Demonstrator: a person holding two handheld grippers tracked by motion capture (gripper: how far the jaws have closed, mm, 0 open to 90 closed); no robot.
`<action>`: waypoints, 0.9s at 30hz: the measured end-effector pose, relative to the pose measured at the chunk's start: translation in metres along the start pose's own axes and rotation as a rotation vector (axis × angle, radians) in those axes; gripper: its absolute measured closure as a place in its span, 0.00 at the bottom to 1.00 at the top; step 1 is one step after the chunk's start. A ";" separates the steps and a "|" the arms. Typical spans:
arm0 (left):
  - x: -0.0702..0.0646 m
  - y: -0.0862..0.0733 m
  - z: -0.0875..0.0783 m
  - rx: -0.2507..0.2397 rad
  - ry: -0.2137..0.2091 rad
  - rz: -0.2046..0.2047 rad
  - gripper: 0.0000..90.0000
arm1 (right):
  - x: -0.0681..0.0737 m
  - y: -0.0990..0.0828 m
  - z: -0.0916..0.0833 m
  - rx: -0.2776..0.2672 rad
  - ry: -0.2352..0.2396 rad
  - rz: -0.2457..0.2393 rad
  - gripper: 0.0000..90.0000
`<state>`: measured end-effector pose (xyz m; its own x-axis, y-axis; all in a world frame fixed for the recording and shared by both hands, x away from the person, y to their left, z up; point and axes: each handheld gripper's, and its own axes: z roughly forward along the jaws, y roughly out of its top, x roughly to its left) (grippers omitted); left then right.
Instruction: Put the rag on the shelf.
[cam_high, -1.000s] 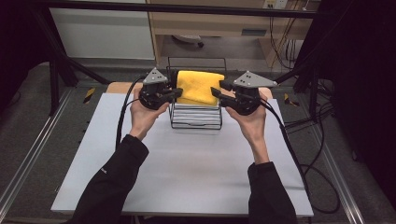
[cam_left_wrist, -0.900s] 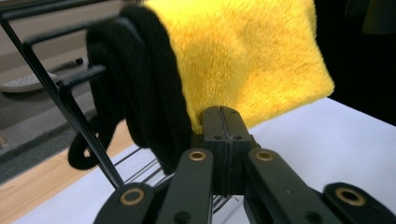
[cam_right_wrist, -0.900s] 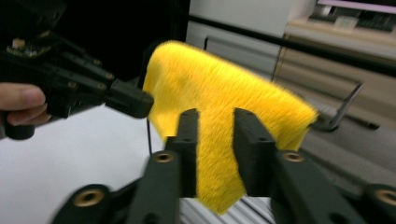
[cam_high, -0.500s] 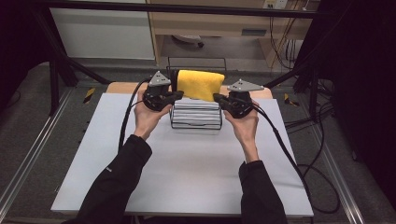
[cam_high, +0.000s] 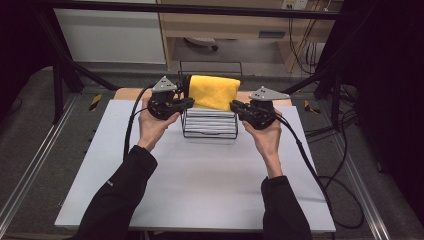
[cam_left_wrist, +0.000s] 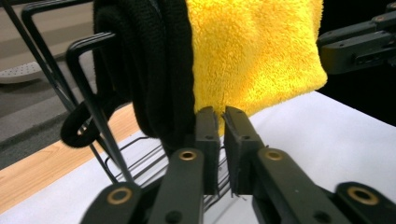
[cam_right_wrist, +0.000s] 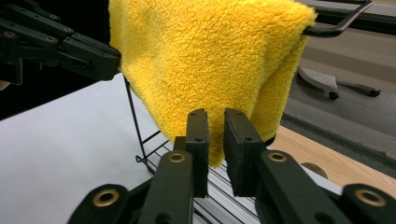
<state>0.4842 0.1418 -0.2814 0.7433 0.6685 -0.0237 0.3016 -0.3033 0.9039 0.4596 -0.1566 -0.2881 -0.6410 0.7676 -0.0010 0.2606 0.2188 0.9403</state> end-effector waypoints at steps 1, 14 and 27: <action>0.000 -0.001 -0.002 -0.001 -0.001 0.002 0.87 | 0.000 0.000 -0.003 0.000 0.004 0.004 0.83; 0.006 -0.036 -0.027 0.055 -0.014 -0.018 0.45 | -0.009 -0.018 -0.036 0.036 0.026 0.043 0.39; 0.013 -0.095 -0.043 0.118 -0.034 -0.049 0.14 | -0.019 -0.052 -0.050 0.097 0.009 0.083 0.10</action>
<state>0.4390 0.2086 -0.3492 0.7453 0.6617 -0.0823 0.4046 -0.3506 0.8446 0.4223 -0.2132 -0.3203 -0.6206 0.7802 0.0788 0.3811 0.2122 0.8999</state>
